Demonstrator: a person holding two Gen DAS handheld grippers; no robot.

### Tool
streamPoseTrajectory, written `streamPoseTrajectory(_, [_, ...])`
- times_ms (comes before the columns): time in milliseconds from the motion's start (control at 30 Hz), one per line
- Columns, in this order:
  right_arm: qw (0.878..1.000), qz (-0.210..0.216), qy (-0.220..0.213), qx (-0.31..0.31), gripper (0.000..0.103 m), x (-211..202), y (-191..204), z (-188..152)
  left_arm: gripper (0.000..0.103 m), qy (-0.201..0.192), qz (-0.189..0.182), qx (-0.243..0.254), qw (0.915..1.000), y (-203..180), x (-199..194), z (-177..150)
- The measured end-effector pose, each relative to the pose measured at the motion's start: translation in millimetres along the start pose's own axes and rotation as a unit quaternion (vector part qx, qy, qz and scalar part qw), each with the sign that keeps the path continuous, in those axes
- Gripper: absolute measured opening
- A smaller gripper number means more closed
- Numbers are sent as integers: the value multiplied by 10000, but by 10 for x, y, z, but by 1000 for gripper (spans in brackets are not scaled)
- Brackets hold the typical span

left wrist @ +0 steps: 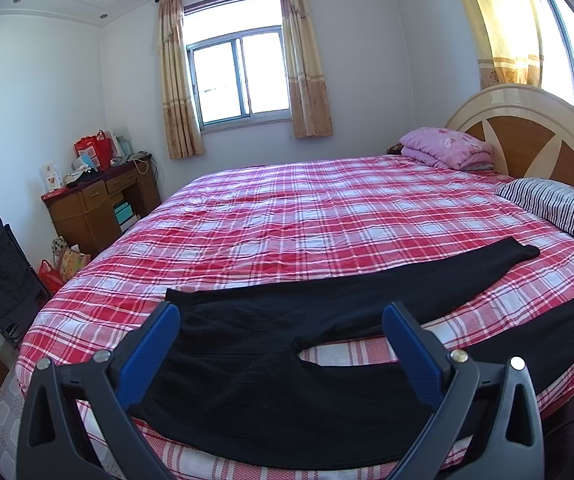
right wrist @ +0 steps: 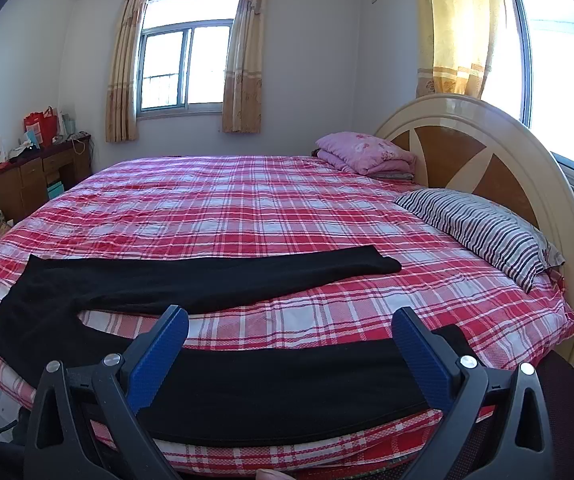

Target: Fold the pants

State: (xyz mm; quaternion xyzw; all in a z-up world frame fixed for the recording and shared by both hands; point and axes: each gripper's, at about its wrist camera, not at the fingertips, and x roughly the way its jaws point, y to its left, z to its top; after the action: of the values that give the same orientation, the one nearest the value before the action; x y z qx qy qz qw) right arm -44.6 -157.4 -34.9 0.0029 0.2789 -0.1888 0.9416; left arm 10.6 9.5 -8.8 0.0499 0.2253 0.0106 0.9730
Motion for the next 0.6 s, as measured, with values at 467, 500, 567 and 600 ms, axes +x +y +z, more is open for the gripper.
streamPoseTrajectory(467, [9994,341,36,53,102,107,-32,-54,103,130,251,131,9995,34,263,-77])
streamPoseTrajectory(500, [9991,426,25,78,102,129,-46,-64,103,142,301,136,9994,65,330,-88])
streamPoseTrajectory(567, [9987,508,48,79,102,198,-46,-95,103,211,485,197,9984,179,540,-96])
streamPoseTrajectory(600, [9984,555,96,38,102,250,-33,-112,103,229,536,211,9981,224,613,-96])
